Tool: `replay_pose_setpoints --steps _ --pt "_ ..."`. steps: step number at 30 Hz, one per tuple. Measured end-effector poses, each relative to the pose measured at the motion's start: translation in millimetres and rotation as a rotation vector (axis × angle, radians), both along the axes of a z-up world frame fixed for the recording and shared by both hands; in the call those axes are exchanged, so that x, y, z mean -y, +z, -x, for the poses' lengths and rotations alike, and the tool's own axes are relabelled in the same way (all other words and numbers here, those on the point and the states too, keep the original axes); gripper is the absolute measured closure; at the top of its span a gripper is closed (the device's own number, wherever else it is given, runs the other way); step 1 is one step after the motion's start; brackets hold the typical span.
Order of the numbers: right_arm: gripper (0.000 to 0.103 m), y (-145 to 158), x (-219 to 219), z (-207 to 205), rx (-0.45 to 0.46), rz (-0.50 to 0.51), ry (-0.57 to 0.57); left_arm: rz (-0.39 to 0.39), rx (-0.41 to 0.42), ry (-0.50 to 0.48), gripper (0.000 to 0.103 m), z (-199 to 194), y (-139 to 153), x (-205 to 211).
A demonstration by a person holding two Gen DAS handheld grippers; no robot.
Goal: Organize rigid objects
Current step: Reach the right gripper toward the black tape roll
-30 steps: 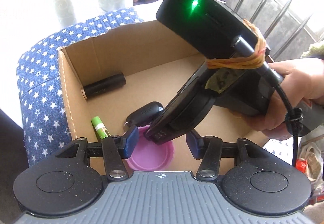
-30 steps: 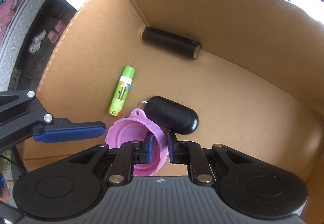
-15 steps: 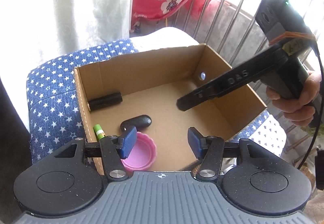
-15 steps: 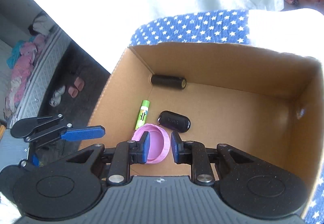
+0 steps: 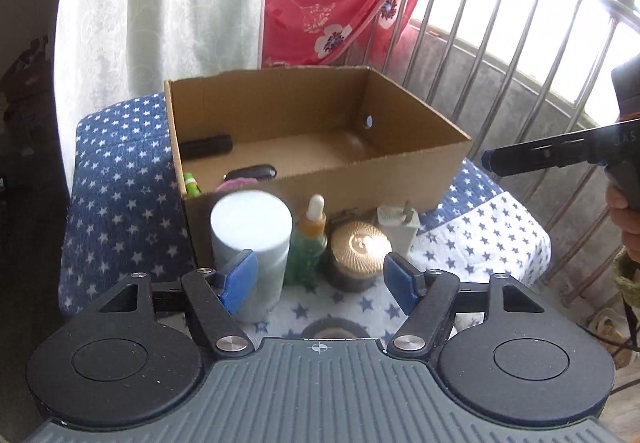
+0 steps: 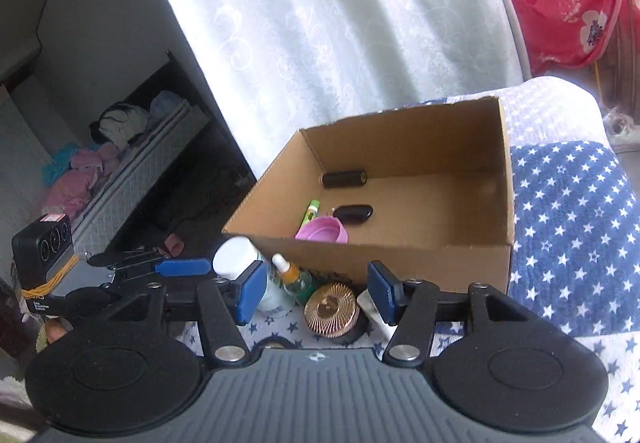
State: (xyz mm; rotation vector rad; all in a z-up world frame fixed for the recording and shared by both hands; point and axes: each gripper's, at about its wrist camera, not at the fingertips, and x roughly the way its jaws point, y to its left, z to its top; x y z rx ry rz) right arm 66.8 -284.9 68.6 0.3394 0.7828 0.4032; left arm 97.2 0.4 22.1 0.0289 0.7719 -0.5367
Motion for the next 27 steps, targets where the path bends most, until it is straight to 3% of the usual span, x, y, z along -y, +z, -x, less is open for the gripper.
replay_pose_setpoints --steps 6,10,15,22,27 --pt "0.045 -50.8 -49.5 -1.4 -0.072 0.016 0.065 -0.049 -0.034 0.022 0.033 27.6 -37.0 10.3" --pt "0.046 -70.1 -78.7 0.2 -0.058 0.094 0.107 -0.117 -0.003 0.062 0.033 37.3 -51.6 20.9" --pt "0.05 -92.5 -95.5 -8.1 -0.097 0.132 0.137 -0.132 -0.004 0.084 0.034 39.0 -61.7 28.3" --pt "0.061 -104.0 -103.3 -6.2 -0.101 0.175 0.15 -0.214 0.032 0.088 0.036 44.4 -71.4 41.8" --pt "0.071 -104.1 -101.3 -4.7 -0.087 0.197 0.144 -0.208 0.028 0.103 0.036 43.3 -72.0 42.3"
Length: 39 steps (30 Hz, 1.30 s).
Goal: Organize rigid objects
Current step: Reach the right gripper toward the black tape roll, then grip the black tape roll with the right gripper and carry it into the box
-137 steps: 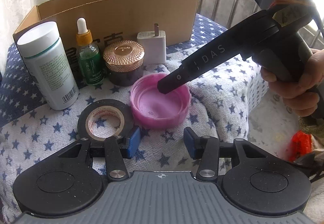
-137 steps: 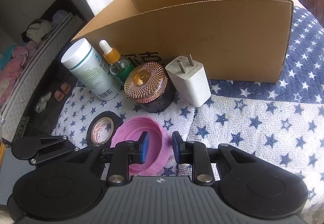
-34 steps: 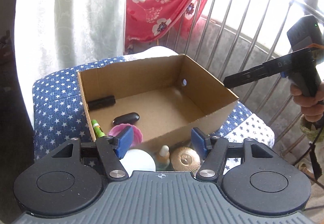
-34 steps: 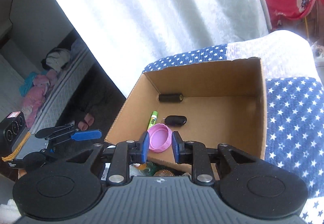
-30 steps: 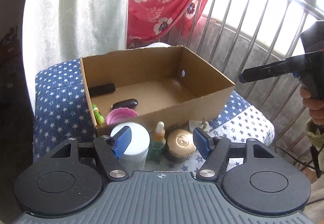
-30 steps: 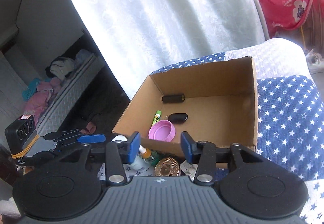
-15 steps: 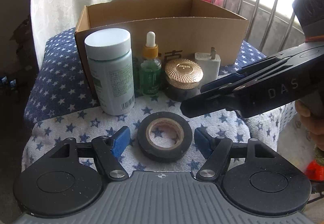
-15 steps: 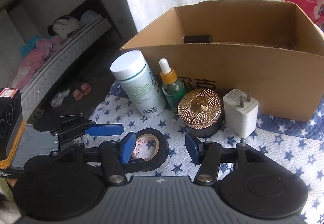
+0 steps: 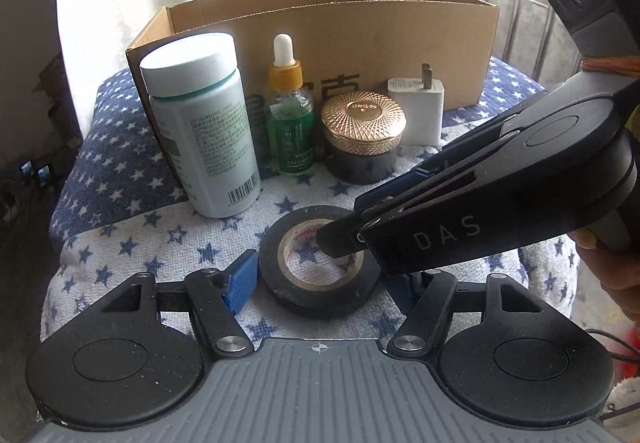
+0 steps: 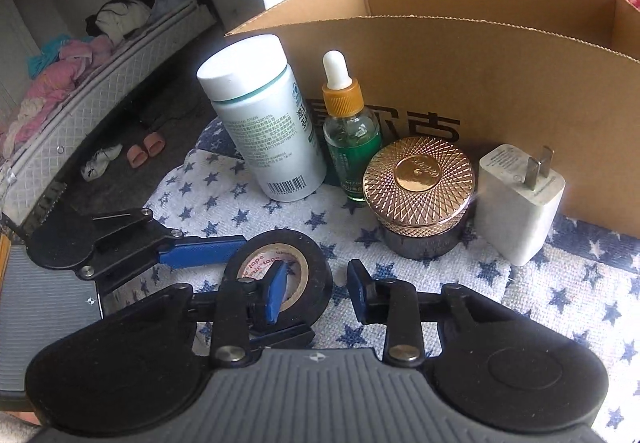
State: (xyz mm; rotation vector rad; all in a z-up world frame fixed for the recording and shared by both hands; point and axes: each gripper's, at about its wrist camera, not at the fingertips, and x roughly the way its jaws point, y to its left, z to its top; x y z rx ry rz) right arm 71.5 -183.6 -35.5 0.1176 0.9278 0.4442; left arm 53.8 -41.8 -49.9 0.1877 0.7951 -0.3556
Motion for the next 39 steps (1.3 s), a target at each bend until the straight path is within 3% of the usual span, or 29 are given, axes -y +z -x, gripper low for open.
replay_pose_setpoints --steps 8,24,32,36,39 --pt "0.081 1.9 -1.1 7.5 0.02 0.011 0.013 -0.002 0.01 0.014 0.037 3.0 0.3 2.3" --pt "0.08 30.6 -8.6 23.1 0.107 0.016 0.013 0.012 0.087 0.038 0.037 21.3 25.8 -2.2" --pt "0.08 91.6 -13.9 31.8 0.284 0.029 0.013 -0.004 0.248 0.015 0.037 27.9 81.7 -3.3" --pt "0.08 130.4 -6.3 15.5 0.365 0.026 0.006 -0.017 0.327 -0.019 0.037 9.7 118.5 0.6" --pt "0.079 153.3 3.4 -9.1 0.376 0.022 -0.005 -0.017 0.343 -0.057 0.037 -15.6 140.6 5.7"
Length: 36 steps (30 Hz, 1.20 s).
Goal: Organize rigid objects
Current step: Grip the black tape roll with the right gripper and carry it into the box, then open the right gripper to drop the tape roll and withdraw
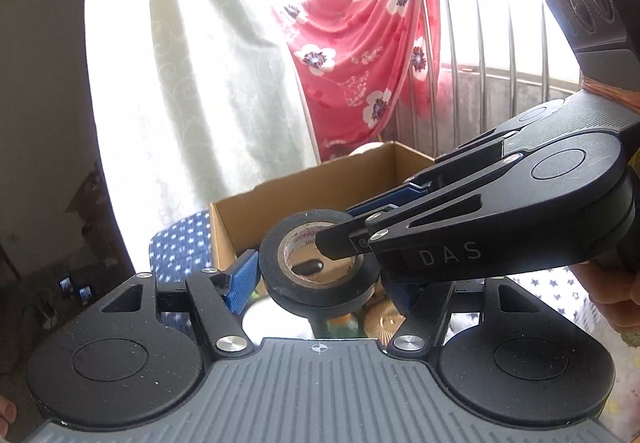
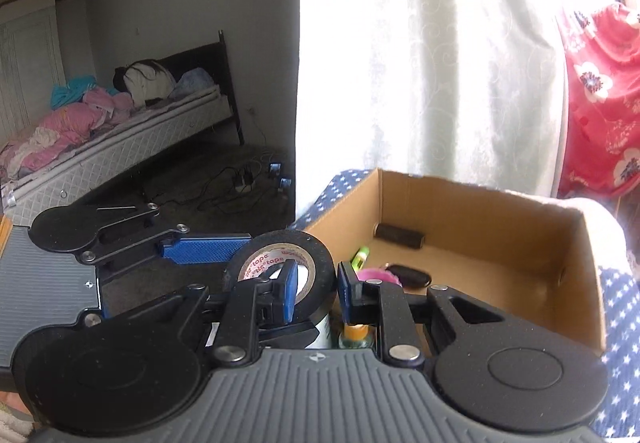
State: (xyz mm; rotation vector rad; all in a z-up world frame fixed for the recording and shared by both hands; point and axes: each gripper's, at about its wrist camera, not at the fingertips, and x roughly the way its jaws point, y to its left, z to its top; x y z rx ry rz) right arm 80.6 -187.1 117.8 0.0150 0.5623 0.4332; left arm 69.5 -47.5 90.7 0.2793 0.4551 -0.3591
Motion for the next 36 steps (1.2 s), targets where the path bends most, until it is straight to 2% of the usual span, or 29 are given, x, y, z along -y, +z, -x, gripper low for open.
replay_pose_setpoints --steps 3,7,12,15,18,22,28,33,36 --pt "0.079 11.1 13.7 -34.6 -0.05 -0.012 -0.018 -0.011 -0.046 -0.049 0.037 -38.3 12.6 9.7" --pt "0.079 2.8 37.8 -98.9 -0.199 -0.046 -0.052 -0.03 -0.189 -0.098 0.037 -106.6 11.0 24.1" --pt "0.079 -38.6 64.7 -175.0 -0.412 -0.087 -0.106 -0.057 -0.412 -0.125 0.037 -192.0 -20.5 47.9" --pt "0.08 -71.3 77.5 -210.1 -0.525 -0.101 -0.138 -0.076 -0.52 -0.124 0.037 -220.7 -46.1 54.2" --pt "0.08 -96.5 85.8 -234.1 -0.601 -0.087 -0.159 -0.107 -0.594 -0.126 0.037 -248.0 -67.6 65.3" --pt "0.08 -122.7 92.6 -261.8 -0.682 -0.061 -0.175 -0.144 -0.663 -0.13 0.037 -275.2 -90.7 75.6" --pt "0.08 -145.2 89.9 -291.3 -0.755 -0.036 -0.185 -0.176 -0.704 -0.122 0.037 -309.3 -113.6 82.7" --pt "0.078 -153.0 76.7 -306.7 -0.754 -0.03 -0.169 -0.183 -0.717 -0.094 0.037 -322.3 -124.3 71.2" --pt "0.078 -152.7 71.8 -311.4 -0.75 -0.026 -0.169 -0.161 -0.734 -0.09 0.037 -325.2 -126.0 63.9"
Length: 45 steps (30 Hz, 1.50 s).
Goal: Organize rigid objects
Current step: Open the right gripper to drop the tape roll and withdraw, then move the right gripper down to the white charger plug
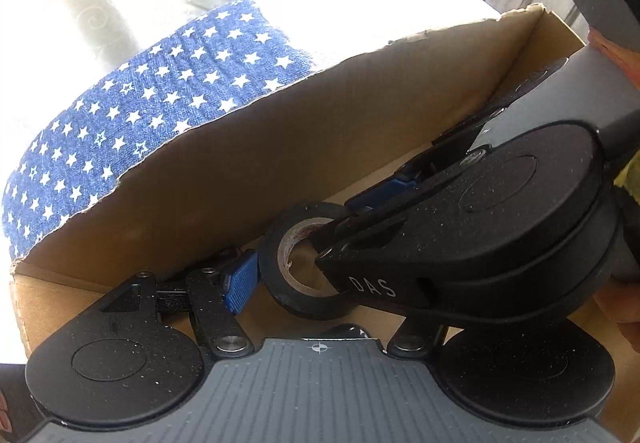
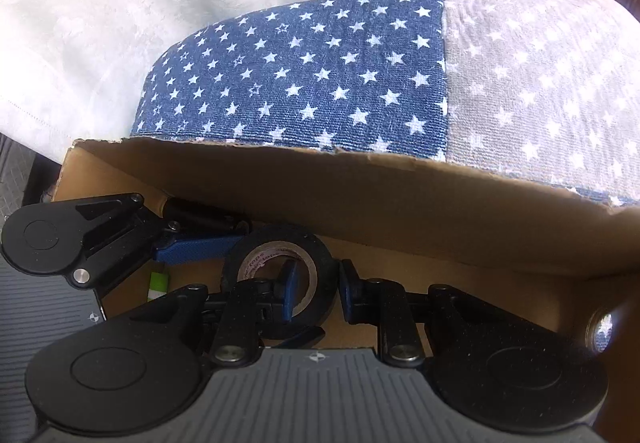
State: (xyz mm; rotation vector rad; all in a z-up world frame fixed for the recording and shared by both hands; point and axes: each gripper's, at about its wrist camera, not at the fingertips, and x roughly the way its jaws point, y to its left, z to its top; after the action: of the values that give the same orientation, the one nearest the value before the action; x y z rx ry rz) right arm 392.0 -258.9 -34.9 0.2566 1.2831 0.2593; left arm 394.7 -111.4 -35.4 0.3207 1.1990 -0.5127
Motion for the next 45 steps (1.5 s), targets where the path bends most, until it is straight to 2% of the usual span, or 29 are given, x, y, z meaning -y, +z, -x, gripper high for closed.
replay_pose_setpoints --steps 2,7,13,17,21,25,27,29,33,39,45 --pt "0.078 0.2 -0.1 -0.6 0.002 0.001 -0.001 0.012 -0.001 0.003 0.036 0.5 1.5 -2.0" --pt "0.078 16.5 8.9 8.1 0.037 -0.013 -0.025 0.028 0.055 0.002 0.034 11.5 18.0 -5.0" --pt "0.078 62.5 25.1 44.0 0.135 -0.052 -0.041 0.07 0.134 0.01 0.034 38.9 52.9 -14.8" --pt "0.078 103.5 37.6 90.1 0.247 -0.094 -0.046 0.1 0.218 0.021 0.034 70.8 85.0 -29.2" --pt "0.078 143.4 53.0 152.7 0.379 -0.156 -0.059 0.148 0.302 0.051 0.034 107.1 116.9 -48.9" --pt "0.075 164.9 62.5 218.6 0.493 -0.186 -0.067 0.179 0.391 0.079 0.034 148.6 131.5 -63.7" --pt "0.067 164.9 64.8 248.7 0.532 -0.196 -0.077 0.191 0.426 0.086 0.034 177.0 132.0 -70.2" --pt "0.064 158.6 65.4 273.6 0.554 -0.208 -0.093 0.215 0.449 0.09 0.034 203.4 127.6 -72.9" --pt "0.063 134.7 60.1 310.8 0.577 -0.231 -0.124 0.288 0.49 0.122 0.034 251.2 111.6 -77.1" --pt "0.063 96.3 54.5 341.2 0.571 -0.261 -0.158 0.379 0.468 0.168 0.034 300.8 71.2 -61.7" --pt "0.063 58.0 49.8 347.4 0.536 -0.284 -0.175 0.385 0.495 0.133 0.036 332.4 33.3 -29.3"
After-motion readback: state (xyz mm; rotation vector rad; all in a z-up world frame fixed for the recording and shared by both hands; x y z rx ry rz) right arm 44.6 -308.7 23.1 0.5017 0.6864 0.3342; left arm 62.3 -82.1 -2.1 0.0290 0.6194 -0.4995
